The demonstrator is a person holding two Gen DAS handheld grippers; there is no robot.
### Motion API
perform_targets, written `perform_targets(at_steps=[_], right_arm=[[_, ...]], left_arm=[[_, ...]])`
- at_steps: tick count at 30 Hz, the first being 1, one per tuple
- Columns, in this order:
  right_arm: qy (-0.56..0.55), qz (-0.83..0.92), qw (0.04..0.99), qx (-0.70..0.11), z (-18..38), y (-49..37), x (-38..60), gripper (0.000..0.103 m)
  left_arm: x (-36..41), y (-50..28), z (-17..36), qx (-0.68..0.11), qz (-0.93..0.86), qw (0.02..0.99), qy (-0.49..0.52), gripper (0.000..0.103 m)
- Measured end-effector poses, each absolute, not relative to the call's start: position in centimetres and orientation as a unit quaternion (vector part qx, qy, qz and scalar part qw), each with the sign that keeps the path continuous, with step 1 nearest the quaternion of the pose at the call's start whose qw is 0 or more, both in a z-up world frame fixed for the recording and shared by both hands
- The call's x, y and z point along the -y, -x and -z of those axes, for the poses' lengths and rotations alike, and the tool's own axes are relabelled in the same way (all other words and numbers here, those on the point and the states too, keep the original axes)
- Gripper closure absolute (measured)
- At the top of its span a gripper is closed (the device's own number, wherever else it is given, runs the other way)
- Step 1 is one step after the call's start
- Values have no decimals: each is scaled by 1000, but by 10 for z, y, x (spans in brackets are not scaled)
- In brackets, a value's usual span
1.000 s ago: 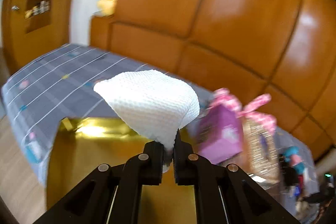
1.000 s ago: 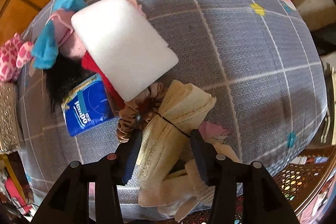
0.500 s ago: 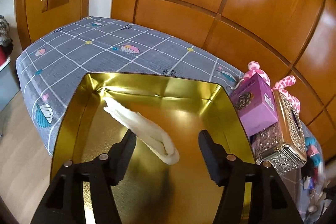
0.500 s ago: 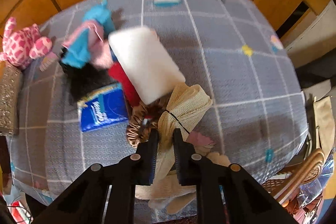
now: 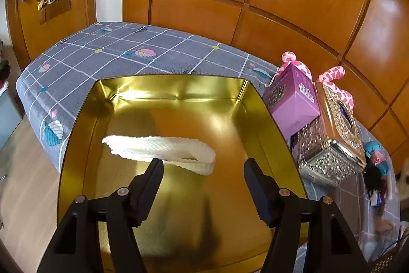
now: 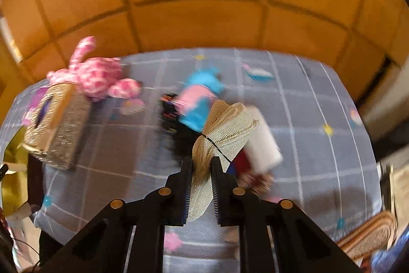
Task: Organize soft objects
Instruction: 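Lower the towel into the gold tray and open the left tool while the right tool carries the gloves, then lower the beige gloves into the gold tray and open the right tool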
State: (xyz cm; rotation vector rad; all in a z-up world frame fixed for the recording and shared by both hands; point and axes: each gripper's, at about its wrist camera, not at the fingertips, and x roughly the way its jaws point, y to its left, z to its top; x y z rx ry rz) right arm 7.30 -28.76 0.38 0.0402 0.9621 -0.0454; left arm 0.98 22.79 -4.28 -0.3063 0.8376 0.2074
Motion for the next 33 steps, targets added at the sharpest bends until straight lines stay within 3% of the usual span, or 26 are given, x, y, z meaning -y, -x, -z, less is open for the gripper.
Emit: perform_targets(at_steps=[12,16,24,33], right_arm=[[31,-241,881,-407,-18,-76,90,90],[42,-306,857,-413,-9,-73,23,90],[70,-378,804,-454,35,-63,-75,89],[96,-388,782,-479,81,-57,-121,86]], left_arm=[[-244,8,35,-384,-150,902,130,22],[-259,8,42,-382,-187,895,135,8],[-305,16,30,-348,-194,898,188,7],[-324,24,19,-331,-210,893,221,1]])
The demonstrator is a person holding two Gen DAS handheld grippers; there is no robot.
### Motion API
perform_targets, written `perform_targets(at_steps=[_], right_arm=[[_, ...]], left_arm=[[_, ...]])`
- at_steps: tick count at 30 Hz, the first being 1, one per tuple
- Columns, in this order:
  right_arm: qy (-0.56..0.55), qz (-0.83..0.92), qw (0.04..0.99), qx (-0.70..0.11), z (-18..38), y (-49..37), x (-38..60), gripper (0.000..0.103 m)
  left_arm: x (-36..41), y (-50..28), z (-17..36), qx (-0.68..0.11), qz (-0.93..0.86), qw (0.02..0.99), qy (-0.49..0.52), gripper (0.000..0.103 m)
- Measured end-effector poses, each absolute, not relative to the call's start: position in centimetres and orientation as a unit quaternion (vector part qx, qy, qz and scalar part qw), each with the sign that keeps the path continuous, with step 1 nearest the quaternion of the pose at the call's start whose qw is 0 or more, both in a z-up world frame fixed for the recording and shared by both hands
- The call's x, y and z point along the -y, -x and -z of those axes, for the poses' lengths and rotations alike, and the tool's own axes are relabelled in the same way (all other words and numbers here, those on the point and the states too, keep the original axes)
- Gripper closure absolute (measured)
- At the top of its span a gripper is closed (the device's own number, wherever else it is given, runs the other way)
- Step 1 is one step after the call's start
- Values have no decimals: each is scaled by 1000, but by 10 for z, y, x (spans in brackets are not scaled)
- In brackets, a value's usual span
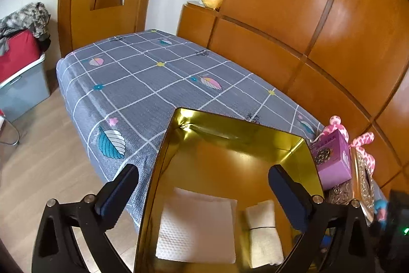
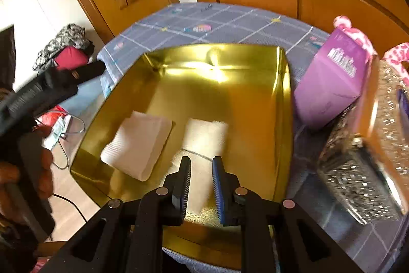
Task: Organize soft objects
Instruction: 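Lower the beige gloves into the gold tray and open the right tool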
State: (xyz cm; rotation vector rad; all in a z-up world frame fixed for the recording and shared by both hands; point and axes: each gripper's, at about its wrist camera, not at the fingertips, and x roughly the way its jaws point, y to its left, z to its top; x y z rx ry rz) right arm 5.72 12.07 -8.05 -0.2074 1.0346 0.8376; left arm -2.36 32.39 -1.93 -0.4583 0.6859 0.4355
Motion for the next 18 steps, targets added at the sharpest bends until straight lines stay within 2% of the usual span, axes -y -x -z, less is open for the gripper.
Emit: perform_targets(at_steps=[7,18], right_arm=[[113,-352,802,-469,80,-50,-115,74],[132,-254,878,-383,34,-26,-83,68]], left_arm=[[-302,23,13,-330,-216,902,176,0],[-285,22,14,-335,-206,904,165,0]])
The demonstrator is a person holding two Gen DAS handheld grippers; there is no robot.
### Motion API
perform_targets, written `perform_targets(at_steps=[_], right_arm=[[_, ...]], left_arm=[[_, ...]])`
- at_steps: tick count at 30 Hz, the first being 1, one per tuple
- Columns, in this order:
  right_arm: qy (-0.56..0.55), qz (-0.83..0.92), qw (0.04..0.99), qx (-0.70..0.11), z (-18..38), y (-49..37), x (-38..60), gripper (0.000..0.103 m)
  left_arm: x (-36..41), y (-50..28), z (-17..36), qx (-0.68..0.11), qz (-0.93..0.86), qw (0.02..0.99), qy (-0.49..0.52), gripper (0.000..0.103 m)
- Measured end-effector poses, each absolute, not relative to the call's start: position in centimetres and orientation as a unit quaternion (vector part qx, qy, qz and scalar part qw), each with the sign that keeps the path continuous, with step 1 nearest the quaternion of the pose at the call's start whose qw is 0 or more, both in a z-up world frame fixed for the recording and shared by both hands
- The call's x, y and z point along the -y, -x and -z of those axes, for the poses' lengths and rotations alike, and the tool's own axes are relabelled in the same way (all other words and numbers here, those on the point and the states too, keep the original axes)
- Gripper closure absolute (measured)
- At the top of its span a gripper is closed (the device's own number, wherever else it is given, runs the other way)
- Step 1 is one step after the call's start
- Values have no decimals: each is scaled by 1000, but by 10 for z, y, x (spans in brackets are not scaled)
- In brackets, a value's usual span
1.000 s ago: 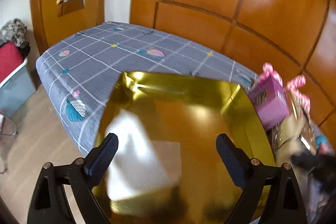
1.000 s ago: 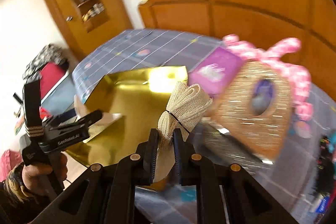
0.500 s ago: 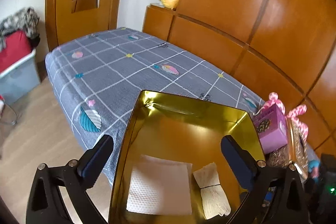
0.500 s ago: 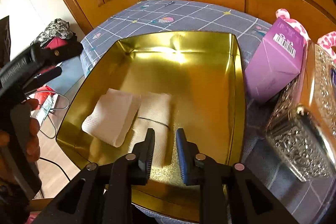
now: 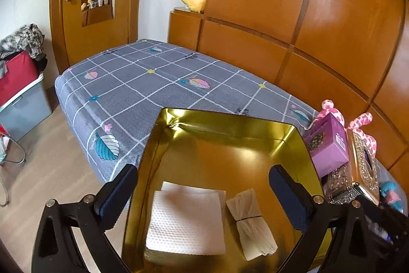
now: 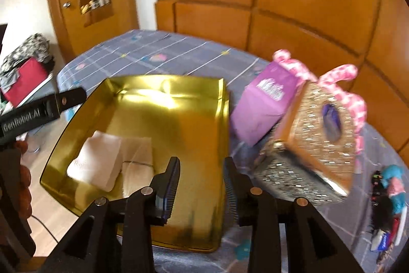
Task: Organize soft objects
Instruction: 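Lower the beige gloves into the gold tray and open the right tool, then move both tools back over the bed toward the remaining soft items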
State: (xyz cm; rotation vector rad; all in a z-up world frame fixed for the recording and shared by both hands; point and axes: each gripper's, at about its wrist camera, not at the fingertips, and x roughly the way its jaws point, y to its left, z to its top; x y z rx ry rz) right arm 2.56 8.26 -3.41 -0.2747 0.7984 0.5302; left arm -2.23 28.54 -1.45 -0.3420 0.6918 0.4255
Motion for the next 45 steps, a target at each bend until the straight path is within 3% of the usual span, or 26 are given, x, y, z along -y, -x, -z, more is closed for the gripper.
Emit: perform_targets(at_steps=[32,45], right_arm=[[126,-183,917,-330,2,-6,-43,66],[88,-50,896,-433,39,-22,130,63]], left_arm=[[-225,24,3,-321,-117,935,101,0],[-108,7,-5,-334,109,936,5,3]])
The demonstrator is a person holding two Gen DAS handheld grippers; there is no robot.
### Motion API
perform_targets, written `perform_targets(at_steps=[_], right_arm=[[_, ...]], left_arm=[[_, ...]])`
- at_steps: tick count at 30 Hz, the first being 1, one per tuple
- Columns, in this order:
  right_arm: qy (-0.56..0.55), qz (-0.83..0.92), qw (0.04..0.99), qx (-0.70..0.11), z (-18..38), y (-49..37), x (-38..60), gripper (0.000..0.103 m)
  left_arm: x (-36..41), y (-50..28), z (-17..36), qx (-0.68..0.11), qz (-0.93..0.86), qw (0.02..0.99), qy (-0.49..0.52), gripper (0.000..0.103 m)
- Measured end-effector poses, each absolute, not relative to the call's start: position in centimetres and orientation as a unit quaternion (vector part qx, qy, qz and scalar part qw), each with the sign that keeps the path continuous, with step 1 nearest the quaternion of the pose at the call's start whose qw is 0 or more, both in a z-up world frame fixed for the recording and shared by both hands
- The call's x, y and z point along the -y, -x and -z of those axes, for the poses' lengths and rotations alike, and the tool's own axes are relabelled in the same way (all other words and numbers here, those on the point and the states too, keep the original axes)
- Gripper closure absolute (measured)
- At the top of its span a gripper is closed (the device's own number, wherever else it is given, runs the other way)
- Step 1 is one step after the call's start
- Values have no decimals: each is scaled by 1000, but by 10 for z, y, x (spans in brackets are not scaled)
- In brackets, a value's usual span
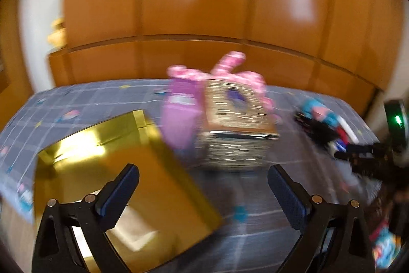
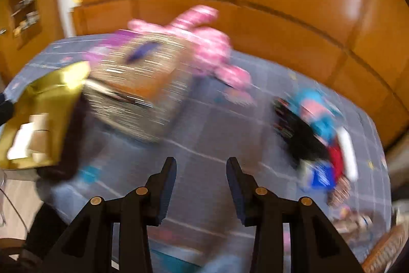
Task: Organize soft objects
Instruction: 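Move both tools back over the bed toward the remaining soft items, then grasp the white knit glove with the left tool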
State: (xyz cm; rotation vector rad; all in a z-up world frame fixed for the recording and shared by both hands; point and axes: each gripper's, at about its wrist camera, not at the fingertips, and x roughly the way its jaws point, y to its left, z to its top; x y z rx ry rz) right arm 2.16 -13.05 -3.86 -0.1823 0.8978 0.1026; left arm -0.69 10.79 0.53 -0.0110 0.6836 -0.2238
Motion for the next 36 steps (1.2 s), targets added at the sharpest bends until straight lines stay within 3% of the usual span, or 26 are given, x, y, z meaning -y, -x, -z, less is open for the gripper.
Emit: perform_targets(at_steps=[6,13,28,29,30,36], right_arm=[[18,61,891,-449,19,-11,253,63],[-61,174,885,-428,-14,20,364,62],[-132,207,879,-409,-15,49,418,62],[-131,207,879,-410,-15,50,420,62],[-132,208,878,-410,-14,51,422,62],[-148,217,873,-410,-11,56,440,62]], left_arm=[[-28,-11,0,-347,238,906,-46,11],[71,-26,22,-380,356,850,-78,37],[259,-27,50,-369,522,751,-168,39],[268,-28,52,-372,531,742,-168,49],[275,-32,54,-377,539,735,-164,51],[308,-57,74,-431,581,676,-139,53]])
